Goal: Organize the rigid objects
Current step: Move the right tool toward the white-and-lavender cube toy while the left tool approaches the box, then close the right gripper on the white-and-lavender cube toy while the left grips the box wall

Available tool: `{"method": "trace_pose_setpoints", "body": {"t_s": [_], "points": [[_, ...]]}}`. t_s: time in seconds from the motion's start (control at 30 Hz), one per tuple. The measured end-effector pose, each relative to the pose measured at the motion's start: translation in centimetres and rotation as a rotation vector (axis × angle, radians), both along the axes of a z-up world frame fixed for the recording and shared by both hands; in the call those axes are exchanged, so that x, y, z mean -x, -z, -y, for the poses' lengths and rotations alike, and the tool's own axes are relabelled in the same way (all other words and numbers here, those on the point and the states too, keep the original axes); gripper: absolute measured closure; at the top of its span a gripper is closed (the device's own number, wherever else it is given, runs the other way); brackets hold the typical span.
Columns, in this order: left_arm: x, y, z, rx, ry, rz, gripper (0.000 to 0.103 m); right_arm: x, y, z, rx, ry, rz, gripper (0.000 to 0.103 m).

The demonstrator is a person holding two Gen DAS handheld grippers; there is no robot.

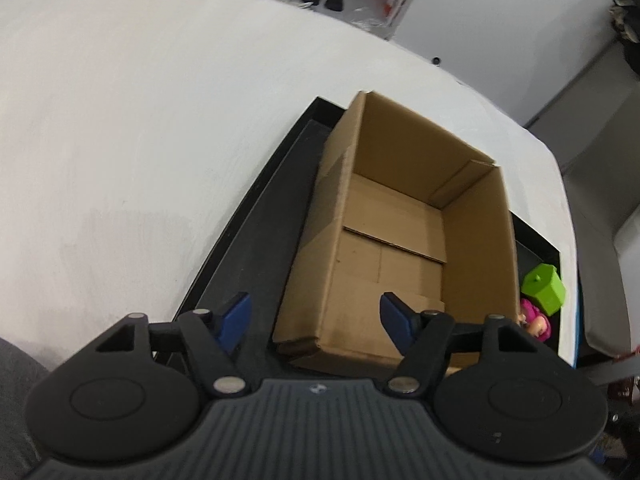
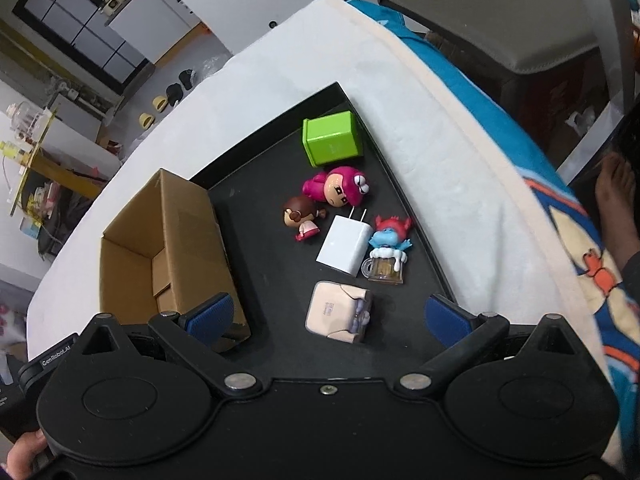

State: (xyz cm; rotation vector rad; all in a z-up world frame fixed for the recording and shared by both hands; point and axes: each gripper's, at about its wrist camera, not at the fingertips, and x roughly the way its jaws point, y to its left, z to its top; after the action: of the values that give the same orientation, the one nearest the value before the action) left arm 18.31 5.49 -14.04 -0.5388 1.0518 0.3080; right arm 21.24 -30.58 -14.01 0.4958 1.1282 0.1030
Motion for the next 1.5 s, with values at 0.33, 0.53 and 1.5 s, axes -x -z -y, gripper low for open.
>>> {"method": "trace_pose_setpoints", "body": {"t_s": [0.33, 0.53, 1.5], "points": [[-1.4, 2.2, 0.3, 0.01, 0.0, -0.039, 0.066, -0.6, 1.9, 0.0, 0.009, 0.052, -0.039, 0.009], [-0.7, 2.6, 0.1, -0.009, 0.012, -0.024, 0.082, -1.3, 4.0, -0.3, 0.018, 0.079, -0.106, 0.017], [1.6, 2.5, -0.4, -0.097, 0.143, 0.005, 0.087, -1.5, 6.0, -6.4, 0.236, -0.027, -0.09, 0.06]]}}
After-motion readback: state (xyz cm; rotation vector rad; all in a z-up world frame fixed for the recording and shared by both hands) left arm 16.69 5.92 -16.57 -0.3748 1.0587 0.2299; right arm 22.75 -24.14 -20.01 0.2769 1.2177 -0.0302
